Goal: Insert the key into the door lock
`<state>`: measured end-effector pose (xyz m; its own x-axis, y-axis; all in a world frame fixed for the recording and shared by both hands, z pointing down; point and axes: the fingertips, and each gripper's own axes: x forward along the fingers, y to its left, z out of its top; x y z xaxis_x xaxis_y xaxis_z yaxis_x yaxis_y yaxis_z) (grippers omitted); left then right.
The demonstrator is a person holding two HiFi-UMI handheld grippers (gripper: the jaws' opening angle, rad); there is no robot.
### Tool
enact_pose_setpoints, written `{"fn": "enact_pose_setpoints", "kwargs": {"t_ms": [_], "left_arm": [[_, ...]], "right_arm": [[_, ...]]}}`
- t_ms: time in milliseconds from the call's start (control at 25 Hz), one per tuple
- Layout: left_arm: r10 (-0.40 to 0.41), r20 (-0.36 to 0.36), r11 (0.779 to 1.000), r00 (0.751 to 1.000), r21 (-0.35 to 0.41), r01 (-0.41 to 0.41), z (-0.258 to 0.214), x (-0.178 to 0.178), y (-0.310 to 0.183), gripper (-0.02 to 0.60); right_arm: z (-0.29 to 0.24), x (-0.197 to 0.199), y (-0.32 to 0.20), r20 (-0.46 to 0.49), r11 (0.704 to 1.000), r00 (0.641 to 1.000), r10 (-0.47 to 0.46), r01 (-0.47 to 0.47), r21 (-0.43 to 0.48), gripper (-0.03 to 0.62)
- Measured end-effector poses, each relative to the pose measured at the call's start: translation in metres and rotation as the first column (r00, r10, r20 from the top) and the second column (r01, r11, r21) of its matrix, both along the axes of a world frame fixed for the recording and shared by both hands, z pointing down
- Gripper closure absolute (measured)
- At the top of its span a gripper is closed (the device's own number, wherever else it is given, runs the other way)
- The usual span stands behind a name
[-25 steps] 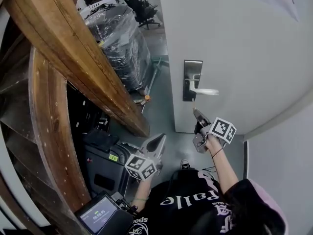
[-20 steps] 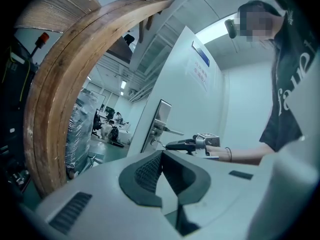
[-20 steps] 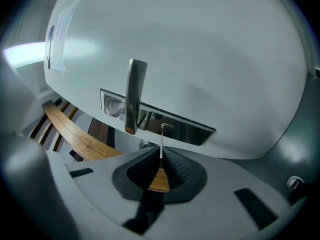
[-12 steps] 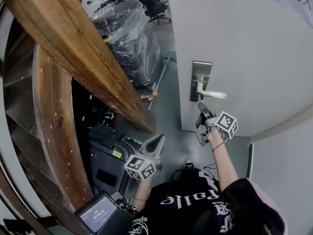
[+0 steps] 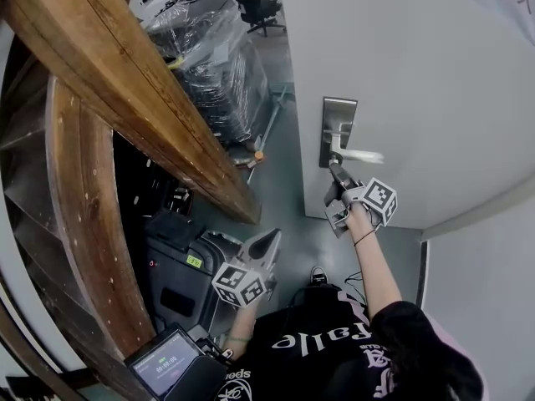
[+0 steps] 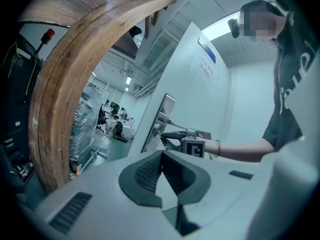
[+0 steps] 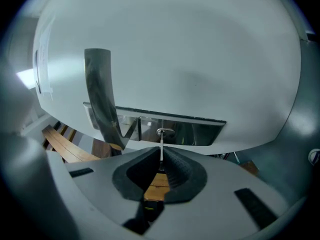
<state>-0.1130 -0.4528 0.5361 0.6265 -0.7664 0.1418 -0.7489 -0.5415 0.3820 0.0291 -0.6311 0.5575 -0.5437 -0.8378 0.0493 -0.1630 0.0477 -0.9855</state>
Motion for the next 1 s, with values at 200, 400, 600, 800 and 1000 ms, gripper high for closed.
{"fn": "enact_pose_setpoints", "kwargs": {"t_ms": [200,400,600,800,1000], "left_arm": [[0.004,0.021,1.000,1.000,-0.011,-0.004,0.005,-0.001,0.005,0.577],[-0.028,0.023,1.000,0.999,-0.012,0.029,0.004,-0.014,0.004,0.577],[-0.041,0.015,0.999,0.999,-0.008,0.041,0.009,-0.023,0.007,0.577],[-0.024,0.000,1.000,1.000,-0.008,0.024,0.008,-0.018,0.009,0.577],[0.018,-0.013,1.000,1.000,-0.002,-0.018,0.007,-0.013,0.024,0.577]], "right_arm": [[0.003,0.002,-0.015,0.030,1.000,1.000,-0.001,0.001,0.014,0.557],[0.000,0.003,-0.024,-0.011,0.998,1.000,0.029,-0.028,0.052,0.557],[-0.002,0.001,-0.013,-0.220,0.992,0.976,-0.001,0.028,0.122,0.556],[0.002,0.007,0.018,-0.330,0.989,0.944,-0.029,0.074,0.125,0.553],[0.007,0.002,0.073,-0.409,0.988,0.912,-0.046,0.100,0.113,0.554]]}}
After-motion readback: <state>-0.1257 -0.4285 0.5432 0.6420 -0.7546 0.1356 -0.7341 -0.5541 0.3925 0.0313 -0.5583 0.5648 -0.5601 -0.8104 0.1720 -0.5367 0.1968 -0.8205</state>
